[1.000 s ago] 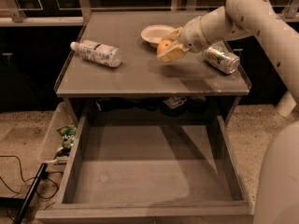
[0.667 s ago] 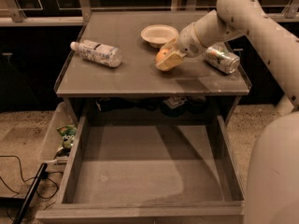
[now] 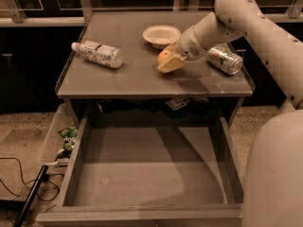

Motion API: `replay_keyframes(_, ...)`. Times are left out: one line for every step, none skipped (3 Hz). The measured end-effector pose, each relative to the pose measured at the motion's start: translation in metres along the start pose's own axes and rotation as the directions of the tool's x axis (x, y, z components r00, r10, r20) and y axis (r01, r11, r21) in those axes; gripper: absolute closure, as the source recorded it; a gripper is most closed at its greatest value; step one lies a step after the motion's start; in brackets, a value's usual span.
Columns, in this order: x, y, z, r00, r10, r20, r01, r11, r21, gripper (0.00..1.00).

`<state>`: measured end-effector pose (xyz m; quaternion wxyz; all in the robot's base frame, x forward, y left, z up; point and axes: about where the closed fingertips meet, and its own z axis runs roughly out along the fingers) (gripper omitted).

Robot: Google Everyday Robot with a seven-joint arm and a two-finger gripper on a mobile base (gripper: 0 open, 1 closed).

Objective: Pick orange from top drawer and place on counter

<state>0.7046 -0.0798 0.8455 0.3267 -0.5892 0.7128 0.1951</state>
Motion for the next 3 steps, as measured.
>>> replay_keyframes(0.0000, 0.0000, 0.0000, 1.000, 0.000, 0.000, 0.000, 1.0000, 0.000, 0.35)
replay_keyframes(0.0000, 0.0000, 0.0001, 1.000, 0.000, 0.000, 0.000, 1.0000, 0.000, 0.11)
replay_keyframes(0.0000, 0.0000, 0.0001, 1.000, 0.000, 0.000, 0.000, 1.0000, 0.000, 0.00)
